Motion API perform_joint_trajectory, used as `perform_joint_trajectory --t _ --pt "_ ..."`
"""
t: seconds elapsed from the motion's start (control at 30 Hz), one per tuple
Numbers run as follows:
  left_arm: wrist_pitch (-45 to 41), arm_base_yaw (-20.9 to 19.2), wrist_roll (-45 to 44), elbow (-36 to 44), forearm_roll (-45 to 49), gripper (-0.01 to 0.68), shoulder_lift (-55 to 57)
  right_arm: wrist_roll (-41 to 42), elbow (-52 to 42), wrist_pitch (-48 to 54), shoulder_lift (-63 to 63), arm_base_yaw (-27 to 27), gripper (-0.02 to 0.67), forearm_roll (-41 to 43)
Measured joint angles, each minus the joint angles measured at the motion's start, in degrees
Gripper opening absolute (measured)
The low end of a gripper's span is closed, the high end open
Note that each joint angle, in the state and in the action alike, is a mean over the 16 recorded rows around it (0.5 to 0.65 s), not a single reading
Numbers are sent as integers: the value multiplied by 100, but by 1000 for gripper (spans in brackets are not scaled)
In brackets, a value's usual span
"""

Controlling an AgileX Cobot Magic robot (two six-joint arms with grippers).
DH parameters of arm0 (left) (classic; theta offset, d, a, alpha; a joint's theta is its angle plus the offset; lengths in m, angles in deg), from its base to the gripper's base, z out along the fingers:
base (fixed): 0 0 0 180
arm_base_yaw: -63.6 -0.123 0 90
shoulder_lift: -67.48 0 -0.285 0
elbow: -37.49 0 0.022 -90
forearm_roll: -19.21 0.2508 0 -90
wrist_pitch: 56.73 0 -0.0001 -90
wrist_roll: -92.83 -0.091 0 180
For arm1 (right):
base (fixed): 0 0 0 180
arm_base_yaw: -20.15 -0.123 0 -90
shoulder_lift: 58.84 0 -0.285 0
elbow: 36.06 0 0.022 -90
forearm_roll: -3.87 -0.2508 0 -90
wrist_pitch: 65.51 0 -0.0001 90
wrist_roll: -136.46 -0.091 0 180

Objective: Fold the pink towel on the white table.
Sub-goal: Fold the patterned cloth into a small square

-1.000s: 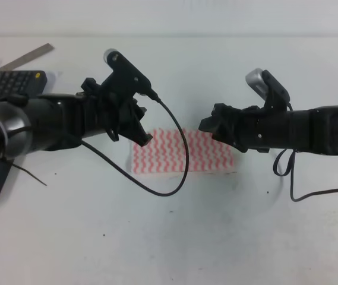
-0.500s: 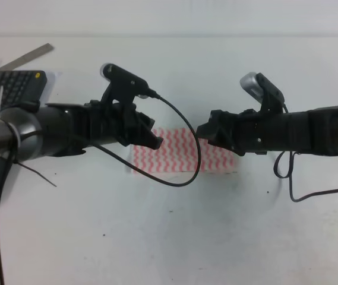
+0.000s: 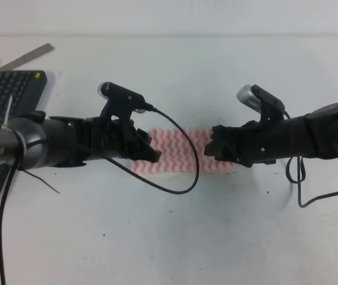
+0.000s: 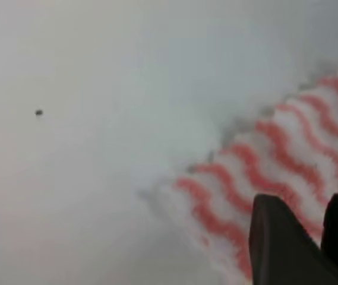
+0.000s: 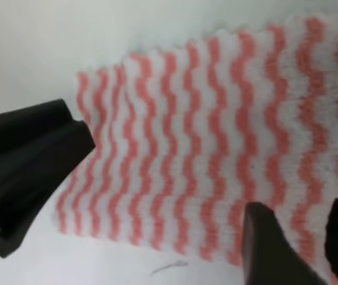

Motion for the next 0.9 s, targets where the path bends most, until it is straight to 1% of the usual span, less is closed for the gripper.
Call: perform_joint_trajectory --t 0.2,0.37,0.7,0.9 --pt "-10 0 12 72 -3 161 110 -130 1 -54 -85 -1 206 164" --pt "-21 1 7 84 -3 159 194 -223 5 -22 -160 -1 170 245" --pt "-75 0 -150 88 23 119 3 -347 13 -43 -102 1 82 354" --pt "-332 -2 -231 90 31 94 -196 -343 13 -119 22 3 62 327"
